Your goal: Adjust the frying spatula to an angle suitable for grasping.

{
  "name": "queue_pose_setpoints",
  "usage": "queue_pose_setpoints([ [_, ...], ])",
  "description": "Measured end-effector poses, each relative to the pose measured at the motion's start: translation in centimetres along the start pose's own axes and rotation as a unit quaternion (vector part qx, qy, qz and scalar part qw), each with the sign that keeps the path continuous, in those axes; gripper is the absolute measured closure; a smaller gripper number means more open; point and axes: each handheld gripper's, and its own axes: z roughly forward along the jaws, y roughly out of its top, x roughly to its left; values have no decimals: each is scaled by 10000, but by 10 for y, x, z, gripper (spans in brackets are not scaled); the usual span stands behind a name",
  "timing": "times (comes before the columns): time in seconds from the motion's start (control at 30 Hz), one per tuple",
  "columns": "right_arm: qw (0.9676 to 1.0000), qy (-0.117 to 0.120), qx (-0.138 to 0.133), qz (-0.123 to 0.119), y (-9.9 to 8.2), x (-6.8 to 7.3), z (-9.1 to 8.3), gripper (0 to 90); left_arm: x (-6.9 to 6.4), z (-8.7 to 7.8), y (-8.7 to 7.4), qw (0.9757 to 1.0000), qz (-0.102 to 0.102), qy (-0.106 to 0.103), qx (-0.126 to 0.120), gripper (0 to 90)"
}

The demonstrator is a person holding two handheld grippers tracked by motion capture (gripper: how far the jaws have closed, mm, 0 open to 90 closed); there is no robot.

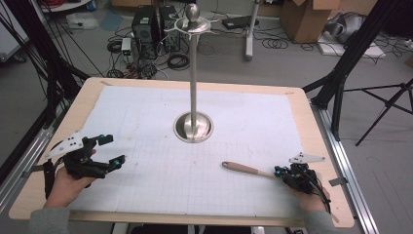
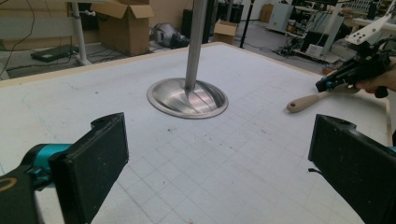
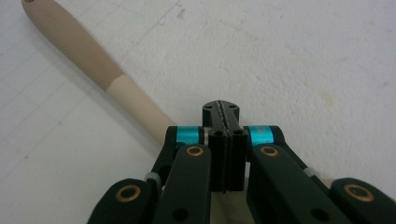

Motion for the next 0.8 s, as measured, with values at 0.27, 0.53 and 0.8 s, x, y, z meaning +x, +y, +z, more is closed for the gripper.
queue_pose_setpoints([
  [0.27,9981,405,-411,-211,13,14,-8,900,-1,7,1,10000,8,-53,41,55],
  [0.53,9843,1296,-505,-1086,27,58,3,900,-1,6,1,10000,23,-52,10,54],
  [0.8,9799,1442,-305,-1342,34,70,25,900,1,4,0,10000,0,1,44,54],
])
